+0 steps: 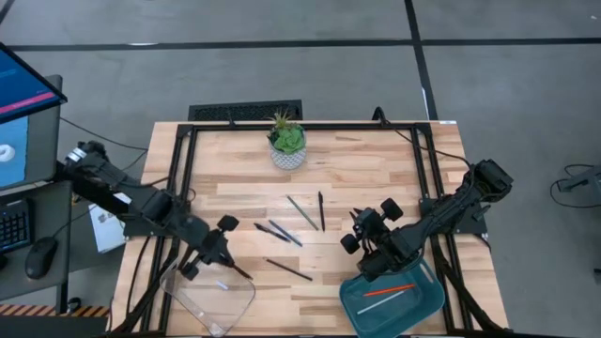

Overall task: Sort pens & pencils
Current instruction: Put the middle black pen into the transparent bin

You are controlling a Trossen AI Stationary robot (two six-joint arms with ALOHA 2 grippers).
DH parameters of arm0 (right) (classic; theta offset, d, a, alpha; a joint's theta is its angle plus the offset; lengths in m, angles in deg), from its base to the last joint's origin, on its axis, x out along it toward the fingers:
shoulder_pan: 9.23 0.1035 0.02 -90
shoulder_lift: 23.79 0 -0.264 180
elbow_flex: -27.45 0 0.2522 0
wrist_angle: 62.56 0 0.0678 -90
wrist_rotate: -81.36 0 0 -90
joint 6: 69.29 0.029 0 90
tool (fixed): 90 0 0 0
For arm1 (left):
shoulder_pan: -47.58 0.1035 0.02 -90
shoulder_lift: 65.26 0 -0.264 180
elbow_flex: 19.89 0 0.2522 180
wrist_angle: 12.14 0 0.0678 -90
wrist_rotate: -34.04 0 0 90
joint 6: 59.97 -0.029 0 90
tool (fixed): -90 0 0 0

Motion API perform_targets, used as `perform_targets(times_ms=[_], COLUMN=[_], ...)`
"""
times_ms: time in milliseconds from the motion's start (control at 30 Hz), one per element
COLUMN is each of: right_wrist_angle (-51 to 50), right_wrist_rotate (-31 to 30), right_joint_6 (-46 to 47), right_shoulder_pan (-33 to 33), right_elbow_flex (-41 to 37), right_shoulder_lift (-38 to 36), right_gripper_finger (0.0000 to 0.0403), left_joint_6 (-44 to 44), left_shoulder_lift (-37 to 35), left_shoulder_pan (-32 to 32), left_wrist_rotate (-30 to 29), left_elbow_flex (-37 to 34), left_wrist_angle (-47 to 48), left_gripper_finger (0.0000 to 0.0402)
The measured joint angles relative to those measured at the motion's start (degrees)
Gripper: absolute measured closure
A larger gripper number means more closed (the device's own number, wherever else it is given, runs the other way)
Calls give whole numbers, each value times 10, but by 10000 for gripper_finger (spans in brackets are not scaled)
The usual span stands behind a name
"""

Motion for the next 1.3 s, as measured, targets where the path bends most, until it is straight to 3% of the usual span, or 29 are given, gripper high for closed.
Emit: perform_targets(times_ms=[867, 1033, 1300], right_wrist_angle=[1, 4, 13], right_wrist_rotate=[1, 1, 0], right_joint_6=[0, 0, 0], right_shoulder_pan=[0, 0, -5], right_elbow_flex=[0, 0, 0], right_shoulder_lift=[0, 0, 0], right_gripper_finger=[316, 316, 316], left_joint_6=[332, 361, 368], left_shoulder_lift=[0, 2, 37], left_shoulder_pan=[-308, -354, -390], left_wrist_rotate=[-273, -318, -338], left_elbow_flex=[0, 0, 0], left_wrist_angle=[30, 30, 27], left_gripper_finger=[381, 381, 381])
